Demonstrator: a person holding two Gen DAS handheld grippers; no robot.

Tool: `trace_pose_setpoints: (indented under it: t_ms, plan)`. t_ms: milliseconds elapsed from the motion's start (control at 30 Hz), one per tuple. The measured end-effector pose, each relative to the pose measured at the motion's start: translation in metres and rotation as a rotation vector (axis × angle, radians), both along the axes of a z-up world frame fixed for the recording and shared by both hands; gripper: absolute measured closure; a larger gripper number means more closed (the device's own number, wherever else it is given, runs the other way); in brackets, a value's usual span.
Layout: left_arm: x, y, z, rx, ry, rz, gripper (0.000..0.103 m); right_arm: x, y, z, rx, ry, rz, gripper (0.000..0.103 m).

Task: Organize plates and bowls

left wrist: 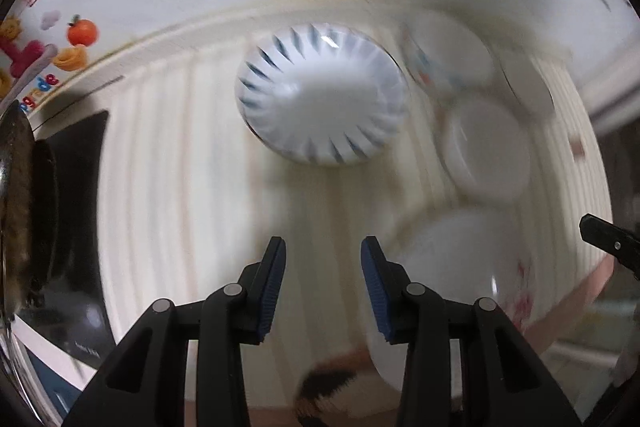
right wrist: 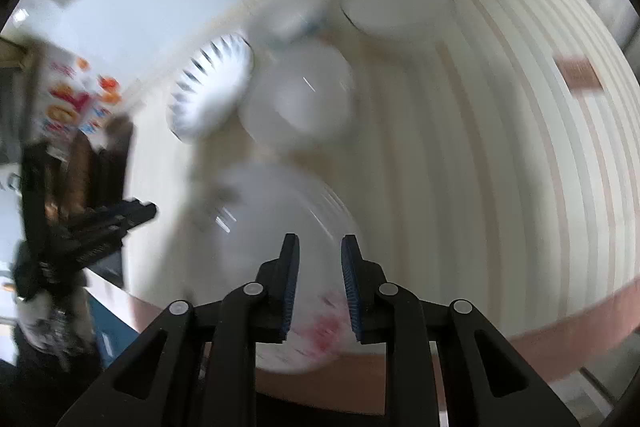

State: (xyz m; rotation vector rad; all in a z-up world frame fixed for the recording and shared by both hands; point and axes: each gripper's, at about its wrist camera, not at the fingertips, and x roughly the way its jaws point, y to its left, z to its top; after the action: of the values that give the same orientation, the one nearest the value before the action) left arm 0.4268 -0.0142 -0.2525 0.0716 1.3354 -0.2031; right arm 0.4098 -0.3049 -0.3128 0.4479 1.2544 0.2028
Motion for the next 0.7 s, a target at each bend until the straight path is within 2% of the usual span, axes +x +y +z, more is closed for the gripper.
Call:
trace_pose_setpoints:
  t_ms: [67, 167, 267, 367, 500, 700]
  plan:
    - [0.033, 0.013, -0.003, 0.004, -0.003, 0.033, 0.066, 0.038, 0.022, 0.013, 0.026, -0.030, 0.023, 0.072]
    - [0.086, 0.038, -0.024, -0.005, 0.033, 0.080, 0.066, 0.096, 0.058, 0.009, 0.027, -0.030, 0.051, 0.071]
    - [0.124, 0.047, -0.045, 0.007, 0.064, 0.095, 0.066, 0.151, 0.090, -0.018, -0.023, 0.021, 0.062, 0.071]
    - [0.149, 0.051, -0.064, 0.012, 0.094, 0.092, 0.066, 0.189, 0.109, -0.050, -0.036, 0.099, 0.056, 0.071]
    - [0.170, 0.046, -0.087, 0.008, 0.133, 0.058, 0.066, 0.213, 0.118, -0.081, -0.116, 0.157, 0.051, 0.071]
    - [0.184, 0.038, -0.114, -0.007, 0.168, 0.009, 0.068, 0.226, 0.121, -0.112, -0.155, 0.212, 0.032, 0.074]
